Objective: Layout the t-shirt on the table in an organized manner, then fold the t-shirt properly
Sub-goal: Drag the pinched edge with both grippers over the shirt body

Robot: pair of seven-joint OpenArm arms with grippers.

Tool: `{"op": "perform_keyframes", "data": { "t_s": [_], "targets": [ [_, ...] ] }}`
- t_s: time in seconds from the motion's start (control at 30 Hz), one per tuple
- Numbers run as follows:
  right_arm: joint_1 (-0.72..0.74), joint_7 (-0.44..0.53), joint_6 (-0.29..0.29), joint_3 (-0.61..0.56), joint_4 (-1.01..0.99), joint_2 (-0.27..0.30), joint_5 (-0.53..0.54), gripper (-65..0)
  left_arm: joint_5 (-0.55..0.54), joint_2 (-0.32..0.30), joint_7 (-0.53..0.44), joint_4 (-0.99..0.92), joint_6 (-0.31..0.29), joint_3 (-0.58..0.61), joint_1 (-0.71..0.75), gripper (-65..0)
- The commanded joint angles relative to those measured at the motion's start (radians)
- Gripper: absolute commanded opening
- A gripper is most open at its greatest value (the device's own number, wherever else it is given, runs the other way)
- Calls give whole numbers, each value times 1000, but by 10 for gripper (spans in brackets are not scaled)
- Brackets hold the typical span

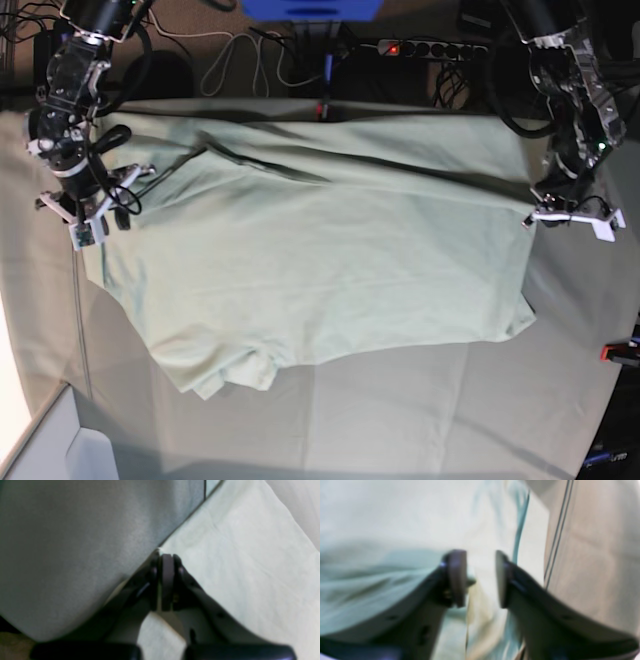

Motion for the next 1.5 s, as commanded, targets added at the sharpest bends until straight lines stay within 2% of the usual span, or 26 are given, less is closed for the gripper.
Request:
{"op": "perform_keyframes", "data": {
  "t_s": [0.0,0.07,0.13,0.63,0.7,0.73,0.87,1.47],
  "targets": [
    [8,21,4,1,17,10,15,-378,-3,-11,-19,15,-3,-3,-13,-650],
    [8,15,4,1,17,10,15,-311,-3,-11,-19,15,-3,-3,-13,-650],
    [5,14,4,1,17,7,15,-287,-3,-11,-19,15,-3,-3,-14,-650],
    [6,18,4,1,-72,-8,15,-295,-3,-11,-19,15,-3,-3,-9,-650],
    [6,18,4,0,-76,-8,15,-339,-3,-11,-19,15,-3,-3,-9,-650],
    [6,18,4,0,-76,-8,15,-381,-3,-11,-19,15,-3,-3,-9,-650],
    [8,18,4,0,-76,-8,15,-650,-3,-11,-19,15,-3,-3,-9,-650],
    [49,12,4,1,109,-10,20,-650,-3,-11,-19,23,-3,-4,-8,-650]
  ]
}}
